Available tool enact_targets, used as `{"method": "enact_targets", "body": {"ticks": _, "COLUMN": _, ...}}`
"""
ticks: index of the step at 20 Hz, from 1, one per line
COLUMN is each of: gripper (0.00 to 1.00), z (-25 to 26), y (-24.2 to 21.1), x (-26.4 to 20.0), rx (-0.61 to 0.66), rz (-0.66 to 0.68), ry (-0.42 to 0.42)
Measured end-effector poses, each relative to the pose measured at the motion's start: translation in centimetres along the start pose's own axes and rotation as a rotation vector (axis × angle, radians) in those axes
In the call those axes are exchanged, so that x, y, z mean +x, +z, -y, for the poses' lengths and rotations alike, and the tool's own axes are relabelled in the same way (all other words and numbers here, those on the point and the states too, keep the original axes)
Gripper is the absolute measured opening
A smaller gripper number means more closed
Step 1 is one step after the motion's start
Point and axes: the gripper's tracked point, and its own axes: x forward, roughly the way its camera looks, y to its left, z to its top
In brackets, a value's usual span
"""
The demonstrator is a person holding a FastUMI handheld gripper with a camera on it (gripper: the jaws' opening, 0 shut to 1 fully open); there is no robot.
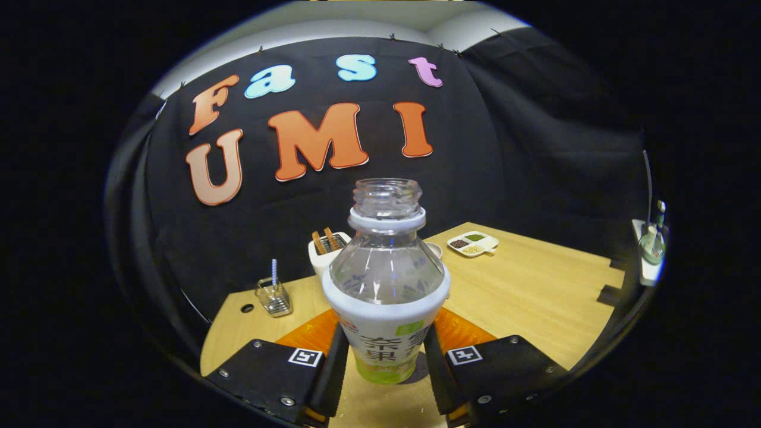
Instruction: Take the bottle from table, then pour the juice into the cup, finally place the bottle on the coaster
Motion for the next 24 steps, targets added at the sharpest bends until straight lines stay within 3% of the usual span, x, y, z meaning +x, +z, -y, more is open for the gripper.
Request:
{"method": "enact_targets", "body": {"ticks": 14, "gripper": 0.62, "z": -0.3, "y": -7.0, "x": 6.2, "rx": -0.164, "rz": -0.097, "ry": -0.115}}
{"method": "enact_targets", "body": {"ticks": 24, "gripper": 0.67, "z": -0.9, "y": -9.6, "x": 7.4, "rx": -0.118, "rz": -0.140, "ry": -0.108}}
